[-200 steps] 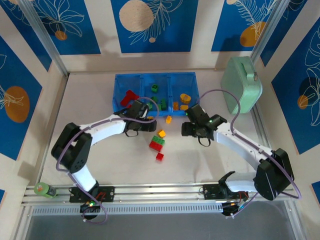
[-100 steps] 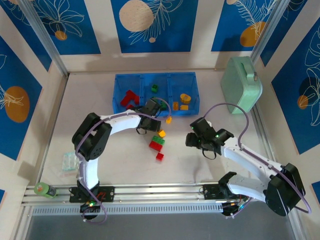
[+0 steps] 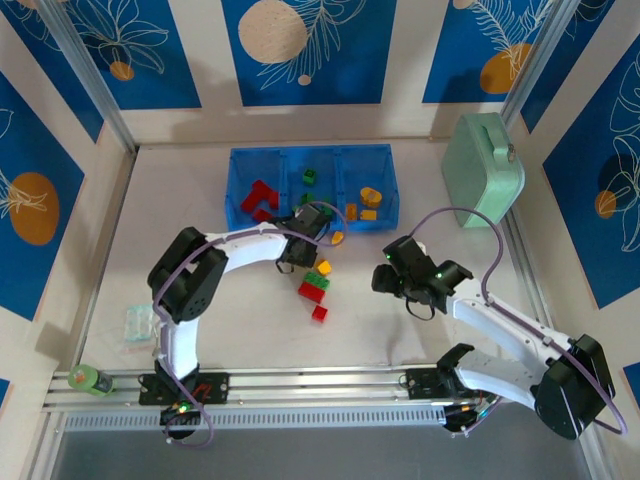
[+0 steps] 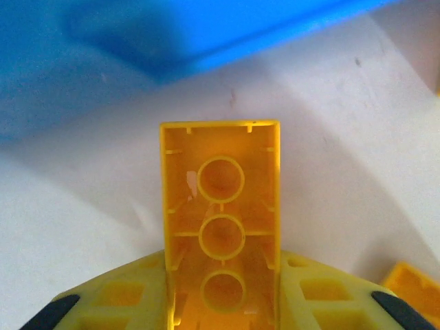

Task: Sort the legos into containers by color
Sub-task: Pick up the lego from the center of the table, then place the lego in the container.

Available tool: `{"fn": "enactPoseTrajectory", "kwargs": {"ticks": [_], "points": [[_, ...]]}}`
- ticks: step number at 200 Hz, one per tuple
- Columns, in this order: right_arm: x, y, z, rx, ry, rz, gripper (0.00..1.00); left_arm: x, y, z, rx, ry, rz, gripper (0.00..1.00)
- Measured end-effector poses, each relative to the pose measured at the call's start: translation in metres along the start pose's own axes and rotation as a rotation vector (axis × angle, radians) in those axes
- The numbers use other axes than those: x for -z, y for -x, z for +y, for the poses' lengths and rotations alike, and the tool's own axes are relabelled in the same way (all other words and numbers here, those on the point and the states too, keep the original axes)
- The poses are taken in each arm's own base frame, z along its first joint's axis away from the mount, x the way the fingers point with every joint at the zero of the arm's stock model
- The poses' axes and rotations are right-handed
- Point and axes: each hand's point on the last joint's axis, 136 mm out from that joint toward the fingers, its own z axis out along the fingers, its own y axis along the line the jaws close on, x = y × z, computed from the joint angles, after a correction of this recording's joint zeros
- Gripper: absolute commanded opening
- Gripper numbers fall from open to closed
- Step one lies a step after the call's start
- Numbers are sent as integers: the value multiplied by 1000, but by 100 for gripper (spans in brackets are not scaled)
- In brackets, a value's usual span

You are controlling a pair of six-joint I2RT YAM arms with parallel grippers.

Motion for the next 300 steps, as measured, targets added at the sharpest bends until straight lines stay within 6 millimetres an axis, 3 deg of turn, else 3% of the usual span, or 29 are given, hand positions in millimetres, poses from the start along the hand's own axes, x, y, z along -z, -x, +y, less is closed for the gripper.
{"fn": "enactPoseTrajectory", "kwargs": {"ticks": [28,63,118,145,187,193,207,226,255,279,300], "points": [[4,2,1,-4,12,-14,75,26,0,-10,-13,-35,-40,29],[5,3,-2,-18,7,-20,75,73,24,-20,-8,-103,-143,29],[7,-1,-8,-46,-3,-14,75,132,111,-54,-34,-211,-313,30],[17,0,-12,-57,11,-39,75,128,142,-75,-70,-240,-330,30],[29,4,-19,-84,32,-76,74,91,170,-102,-125,-246,-284,33],[29,4,-19,-84,33,-77,74,87,174,-104,-130,-243,-280,38],[28,1,-21,-83,30,-71,74,81,185,-107,-143,-240,-280,68],[26,-3,-23,-80,24,-60,74,82,198,-109,-142,-241,-292,78],[26,-5,-23,-74,21,-54,74,95,197,-102,-148,-237,-294,79],[25,-5,-23,-73,19,-51,74,110,176,-92,-153,-241,-277,79],[20,-7,-22,-65,7,-31,74,135,155,-80,-153,-261,-294,78]]}}
